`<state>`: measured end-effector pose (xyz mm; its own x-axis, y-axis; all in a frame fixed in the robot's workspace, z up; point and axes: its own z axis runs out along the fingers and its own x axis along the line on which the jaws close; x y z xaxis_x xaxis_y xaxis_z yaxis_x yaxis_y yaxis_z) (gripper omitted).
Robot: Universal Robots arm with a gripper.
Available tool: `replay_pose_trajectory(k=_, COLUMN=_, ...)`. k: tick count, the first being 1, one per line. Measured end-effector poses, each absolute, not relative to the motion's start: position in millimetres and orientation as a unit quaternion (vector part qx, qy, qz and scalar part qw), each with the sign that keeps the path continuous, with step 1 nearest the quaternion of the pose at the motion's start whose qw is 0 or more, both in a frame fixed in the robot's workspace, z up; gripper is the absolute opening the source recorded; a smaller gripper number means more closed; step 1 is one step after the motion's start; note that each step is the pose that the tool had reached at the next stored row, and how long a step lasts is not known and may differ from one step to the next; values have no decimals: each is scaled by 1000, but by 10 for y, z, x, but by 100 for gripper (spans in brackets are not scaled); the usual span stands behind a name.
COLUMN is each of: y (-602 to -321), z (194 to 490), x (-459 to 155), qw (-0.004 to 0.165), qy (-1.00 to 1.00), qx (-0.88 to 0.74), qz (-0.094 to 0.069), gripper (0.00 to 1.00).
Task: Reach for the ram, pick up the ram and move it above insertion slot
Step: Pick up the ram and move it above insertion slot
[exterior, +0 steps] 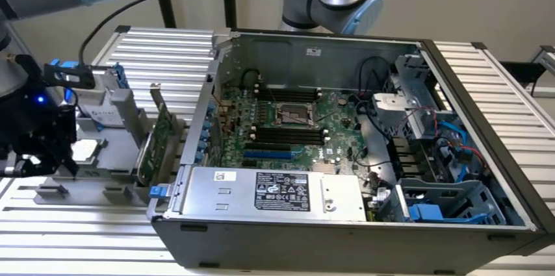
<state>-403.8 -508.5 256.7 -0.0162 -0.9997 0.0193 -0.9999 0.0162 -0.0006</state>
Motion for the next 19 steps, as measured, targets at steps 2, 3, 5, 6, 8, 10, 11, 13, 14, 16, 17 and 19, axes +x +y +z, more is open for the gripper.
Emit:
replay_pose_trajectory(k=2, y=-5086, z=2658, x=-4036, qw=7, qy=-713, qx=701, qz=7, gripper=14)
replay_pose_trajectory(k=3, y=-5086, z=2703, x=-4032, qw=7, qy=-713, qx=701, qz=7, gripper=14)
replay_pose_trajectory(k=5, y=-5086, z=2795, x=-4020, qw=7, qy=-713, qx=701, qz=7, gripper=14)
replay_pose_trajectory(k=6, y=-5086, z=2840, x=-4009, qw=7, qy=-713, qx=701, qz=7, gripper=14)
replay_pose_trajectory(k=8, y=-5086, z=2930, x=-3978, qw=7, qy=-713, qx=702, qz=7, gripper=14)
replay_pose_trajectory(k=10, y=-5086, z=3018, x=-3936, qw=7, qy=-712, qx=702, qz=7, gripper=14)
replay_pose_trajectory(k=11, y=-5086, z=3067, x=-3912, qw=7, qy=-712, qx=702, qz=7, gripper=14)
replay_pose_trajectory(k=13, y=-5086, z=3157, x=-3860, qw=6, qy=-712, qx=702, qz=7, gripper=14)
replay_pose_trajectory(k=14, y=-5086, z=3202, x=-3831, qw=6, qy=-712, qx=702, qz=7, gripper=14)
replay_pose_trajectory(k=16, y=-5086, z=3294, x=-3765, qw=6, qy=-711, qx=703, qz=6, gripper=14)
replay_pose_trajectory(k=17, y=-5086, z=3338, x=-3732, qw=5, qy=-711, qx=703, qz=6, gripper=14)
replay_pose_trajectory(k=19, y=-5086, z=3428, x=-3663, qw=5, qy=-711, qx=703, qz=5, gripper=14)
